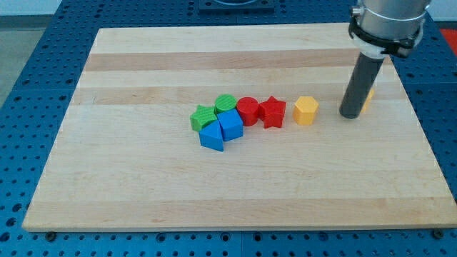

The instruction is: Move the yellow heart towards center right side

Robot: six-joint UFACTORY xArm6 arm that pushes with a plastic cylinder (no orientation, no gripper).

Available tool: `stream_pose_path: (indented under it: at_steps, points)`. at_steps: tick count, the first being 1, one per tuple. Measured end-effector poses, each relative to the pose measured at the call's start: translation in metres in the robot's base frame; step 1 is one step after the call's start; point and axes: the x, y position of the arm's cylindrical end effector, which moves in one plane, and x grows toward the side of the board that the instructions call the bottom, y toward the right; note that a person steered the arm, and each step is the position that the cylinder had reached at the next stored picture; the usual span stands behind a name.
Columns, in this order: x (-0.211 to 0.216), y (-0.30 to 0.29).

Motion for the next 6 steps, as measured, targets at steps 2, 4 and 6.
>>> stream_pose_path:
  at_steps: [2, 4, 6]
  points:
    - [-0.001, 0.005]
    - [-0.002, 0.023]
    - [0.025, -0.004]
